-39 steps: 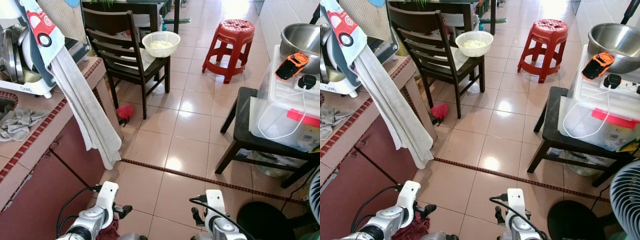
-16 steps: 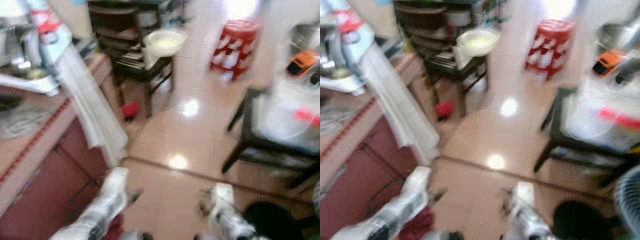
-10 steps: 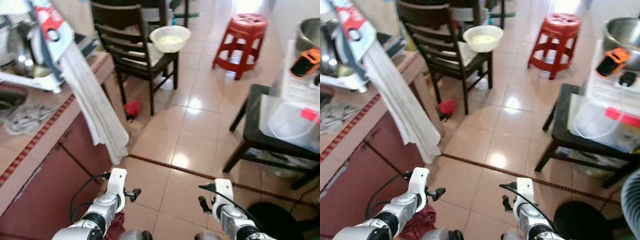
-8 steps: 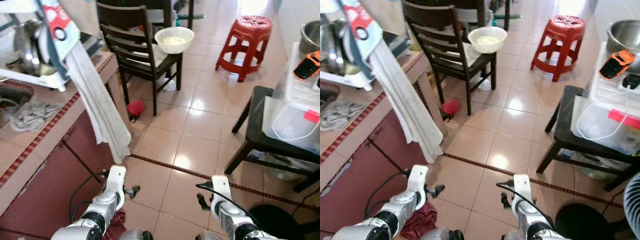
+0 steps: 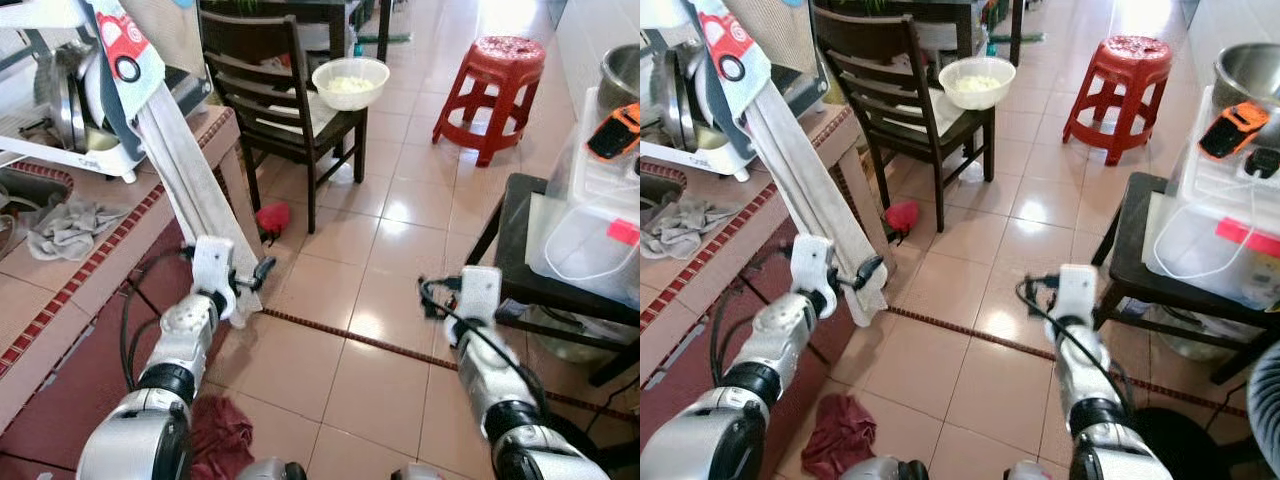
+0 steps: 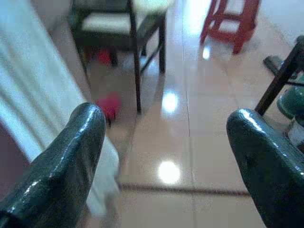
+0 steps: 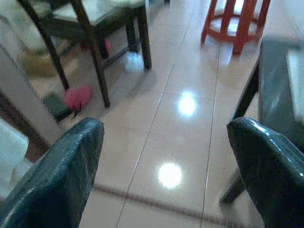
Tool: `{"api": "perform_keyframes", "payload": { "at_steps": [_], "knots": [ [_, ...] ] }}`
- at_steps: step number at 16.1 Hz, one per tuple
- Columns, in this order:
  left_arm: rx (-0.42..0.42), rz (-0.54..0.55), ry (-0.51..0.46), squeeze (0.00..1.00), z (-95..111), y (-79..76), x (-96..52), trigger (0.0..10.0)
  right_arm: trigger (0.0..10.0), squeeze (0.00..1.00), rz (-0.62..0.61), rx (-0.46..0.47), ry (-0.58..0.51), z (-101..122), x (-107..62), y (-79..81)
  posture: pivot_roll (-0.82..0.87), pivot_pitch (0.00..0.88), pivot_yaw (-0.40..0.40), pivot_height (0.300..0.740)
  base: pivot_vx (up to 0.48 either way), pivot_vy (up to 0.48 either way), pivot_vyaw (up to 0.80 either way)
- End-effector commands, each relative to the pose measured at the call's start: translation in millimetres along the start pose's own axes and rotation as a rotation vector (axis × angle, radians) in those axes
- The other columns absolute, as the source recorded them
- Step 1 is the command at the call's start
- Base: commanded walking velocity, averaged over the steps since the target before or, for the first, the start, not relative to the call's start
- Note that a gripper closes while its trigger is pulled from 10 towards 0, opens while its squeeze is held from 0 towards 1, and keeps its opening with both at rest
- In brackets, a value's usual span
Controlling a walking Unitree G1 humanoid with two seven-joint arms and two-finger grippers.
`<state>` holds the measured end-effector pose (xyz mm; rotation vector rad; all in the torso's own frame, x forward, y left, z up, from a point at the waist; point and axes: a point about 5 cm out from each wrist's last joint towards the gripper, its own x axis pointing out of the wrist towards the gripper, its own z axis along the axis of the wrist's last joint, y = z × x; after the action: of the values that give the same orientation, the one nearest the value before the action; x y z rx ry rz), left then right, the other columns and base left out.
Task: Kitchen organization
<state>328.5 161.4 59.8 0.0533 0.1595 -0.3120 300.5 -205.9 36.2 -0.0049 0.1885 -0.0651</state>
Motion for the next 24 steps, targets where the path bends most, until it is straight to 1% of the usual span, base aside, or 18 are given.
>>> {"api": "perform_keyframes", "payload": {
  "at_steps": [1, 2, 3, 5, 6, 7, 8, 10, 11, 12, 13, 14, 15, 16, 18, 20, 22, 24],
  "knots": [
    [0.091, -0.021, -0.090, 0.00, 17, 7.9, -7.1, 10.0, 10.0, 0.00, -0.041, -0.034, -0.144, 28, -4.3, -9.5, -0.10, 0.000, 0.110, 0.740, 0.000, 0.000, 0.00],
    [0.101, -0.014, -0.125, 0.00, 20, 12.4, -16.2, 10.0, 10.0, 0.00, -0.080, 0.017, -0.217, 36, -14.5, -15.3, -0.11, 0.000, 0.110, 0.740, 0.000, 0.000, 0.00],
    [0.091, 0.006, -0.134, 0.00, 19, 15.8, -24.5, 10.0, 10.0, 0.00, -0.093, 0.030, -0.236, 37, -23.3, -18.3, -0.11, 0.000, 0.110, 0.740, 0.000, 0.000, 0.00],
    [0.077, 0.173, -0.135, 0.00, 8, 30.5, -61.1, 10.0, 10.0, 0.00, -0.113, -0.025, -0.272, 42, -54.2, -23.0, -0.10, 0.000, 0.112, 0.740, 0.000, 0.000, 0.00],
    [0.095, 0.211, -0.145, 0.00, 5, 31.9, -77.8, 10.0, 10.0, 0.00, -0.125, -0.023, -0.273, 44, -69.1, -24.5, -0.11, 0.000, 0.113, 0.740, 0.000, 0.000, 0.00],
    [0.090, 0.241, -0.151, 0.00, 5, 28.2, -91.6, 10.0, 10.0, 0.00, -0.127, -0.065, -0.266, 41, -86.2, -24.7, -0.10, 0.000, 0.111, 0.740, 0.000, 0.000, 0.00],
    [0.080, 0.276, -0.164, 0.00, 9, 24.7, -100.0, 10.0, 10.0, 0.00, -0.120, -0.099, -0.254, 38, -97.8, -22.7, -0.10, 0.000, 0.114, 0.740, 0.000, 0.000, 0.00],
    [0.029, 0.332, -0.203, 0.00, 21, 20.3, -101.0, 10.0, 10.0, 0.00, -0.115, -0.089, -0.226, 36, -101.7, -19.8, -0.10, 0.000, 0.115, 0.740, 0.000, 0.000, 0.00],
    [0.041, 0.298, -0.237, 0.00, 40, 16.5, -96.9, 10.0, 10.0, 0.00, -0.103, -0.074, -0.240, 45, -100.0, -14.1, -0.10, 0.000, 0.112, 0.740, 0.000, 0.000, 0.00],
    [0.035, 0.274, -0.237, 0.00, 48, 12.2, -96.2, 10.0, 10.0, 0.00, -0.084, -0.083, -0.248, 50, -99.5, -11.3, -0.09, 0.000, 0.108, 0.740, 0.000, 0.000, 0.00],
    [0.033, 0.216, -0.210, 0.00, 47, 3.9, -94.0, 10.0, 10.0, 0.00, -0.075, -0.087, -0.239, 50, -98.9, -9.8, -0.09, 0.000, 0.106, 0.740, 0.000, 0.000, 0.00],
    [-0.039, 0.174, -0.109, 0.00, 27, 0.5, -86.7, 10.0, 10.0, 0.00, -0.050, -0.106, -0.231, 49, -92.7, -8.2, -0.09, 0.000, 0.103, 0.740, 0.000, 0.000, 0.00],
    [0.067, 0.132, -0.161, 0.00, 35, -3.1, -83.8, 10.0, 10.0, 0.00, -0.030, -0.122, -0.235, 51, -88.9, -7.3, -0.09, 0.000, 0.103, 0.740, 0.000, 0.000, 0.00],
    [-0.002, 0.148, -0.152, 0.00, 41, -3.0, -79.8, 10.0, 10.0, 0.00, -0.031, -0.134, -0.240, 55, -85.9, -8.6, -0.09, 0.000, 0.102, 0.740, 0.000, 0.000, 0.00],
    [0.019, 0.147, -0.164, 0.00, 47, -2.0, -79.2, 10.0, 10.0, 0.00, -0.040, -0.132, -0.239, 57, -85.0, -9.8, -0.09, 0.000, 0.105, 0.740, 0.000, 0.000, 0.00],
    [-0.073, 0.179, -0.115, 0.00, 40, -4.1, -78.6, 10.0, 10.0, 0.00, -0.039, -0.126, -0.242, 58, -84.9, -4.9, -0.10, 0.000, 0.110, 0.740, 0.000, 0.000, 0.00],
    [-0.045, 0.179, -0.152, 0.00, 46, -6.5, -77.2, 10.0, 10.0, 0.00, -0.036, -0.120, -0.248, 58, -85.4, -1.9, -0.10, 0.000, 0.110, 0.740, 0.000, 0.000, 0.00],
    [-0.018, 0.193, -0.165, 0.00, 49, -5.5, -77.3, 10.0, 10.0, 0.00, -0.039, -0.122, -0.263, 60, -86.8, 2.4, -0.09, 0.000, 0.115, 0.740, 0.000, 0.000, 0.65]
  ]
}}
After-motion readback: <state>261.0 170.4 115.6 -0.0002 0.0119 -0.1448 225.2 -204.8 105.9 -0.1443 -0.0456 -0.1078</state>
